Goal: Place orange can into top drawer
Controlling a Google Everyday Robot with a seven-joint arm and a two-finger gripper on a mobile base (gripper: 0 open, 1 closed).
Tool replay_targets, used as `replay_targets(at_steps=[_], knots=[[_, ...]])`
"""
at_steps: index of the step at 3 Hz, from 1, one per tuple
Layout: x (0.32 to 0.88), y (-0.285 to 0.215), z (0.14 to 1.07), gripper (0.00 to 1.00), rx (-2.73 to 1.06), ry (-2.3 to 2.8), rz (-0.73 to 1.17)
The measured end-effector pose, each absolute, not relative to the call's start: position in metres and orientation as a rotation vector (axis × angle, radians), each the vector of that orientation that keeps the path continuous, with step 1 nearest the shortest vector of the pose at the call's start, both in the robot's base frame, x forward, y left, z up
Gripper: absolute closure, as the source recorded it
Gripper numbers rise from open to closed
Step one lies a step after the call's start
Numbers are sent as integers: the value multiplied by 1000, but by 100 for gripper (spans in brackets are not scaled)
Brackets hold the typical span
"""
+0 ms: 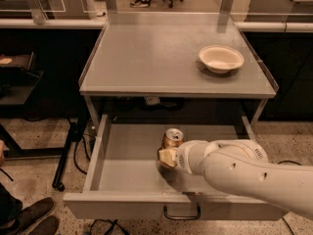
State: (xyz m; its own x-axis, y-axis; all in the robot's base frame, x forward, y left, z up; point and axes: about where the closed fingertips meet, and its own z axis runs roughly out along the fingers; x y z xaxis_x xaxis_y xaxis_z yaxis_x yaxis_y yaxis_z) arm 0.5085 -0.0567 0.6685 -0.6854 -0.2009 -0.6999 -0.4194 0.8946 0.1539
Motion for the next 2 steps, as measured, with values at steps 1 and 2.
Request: replay_targets(at_steps=[1,2], knots=[[507,-57,660,100,-424,2343,402],[504,-57,649,100,-406,2355,410]])
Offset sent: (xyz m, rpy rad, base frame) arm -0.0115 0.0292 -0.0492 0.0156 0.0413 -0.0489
